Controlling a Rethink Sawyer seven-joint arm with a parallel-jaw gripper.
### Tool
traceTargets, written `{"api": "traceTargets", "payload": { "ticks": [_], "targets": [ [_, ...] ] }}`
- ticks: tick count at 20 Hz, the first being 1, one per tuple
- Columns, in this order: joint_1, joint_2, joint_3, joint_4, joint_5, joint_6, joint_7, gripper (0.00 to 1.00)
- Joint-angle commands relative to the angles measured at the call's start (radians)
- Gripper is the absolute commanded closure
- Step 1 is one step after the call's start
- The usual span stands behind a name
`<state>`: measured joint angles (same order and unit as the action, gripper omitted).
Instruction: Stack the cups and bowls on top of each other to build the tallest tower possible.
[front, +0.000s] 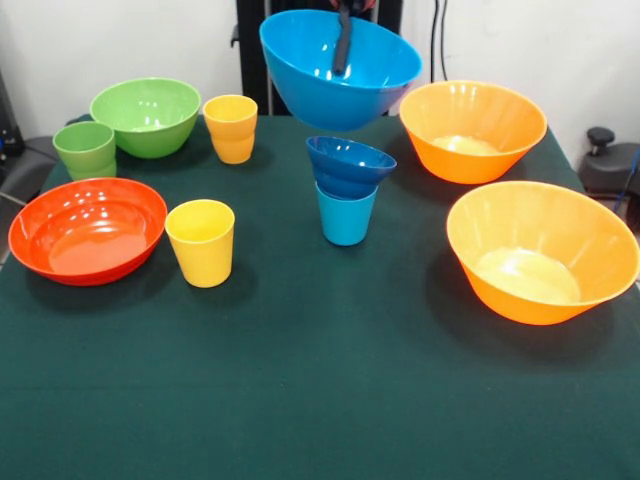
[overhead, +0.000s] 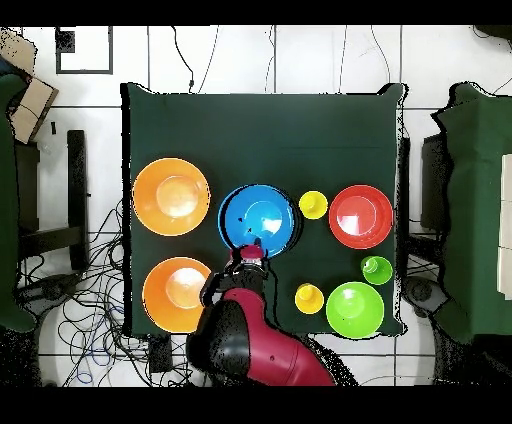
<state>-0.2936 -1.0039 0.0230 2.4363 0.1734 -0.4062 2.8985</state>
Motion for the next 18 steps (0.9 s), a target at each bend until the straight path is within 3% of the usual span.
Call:
{"api": "traceTargets", "payload": {
  "ticks": [1, 18],
  "targets": [
    [0.025, 0.064, 0.043, 0.045, -0.025, -0.094, 0.229, 1.00],
    [0.038, 0.152, 0.038, 0.043, -0.033, -0.198, 0.225, 1.00]
  ]
}}
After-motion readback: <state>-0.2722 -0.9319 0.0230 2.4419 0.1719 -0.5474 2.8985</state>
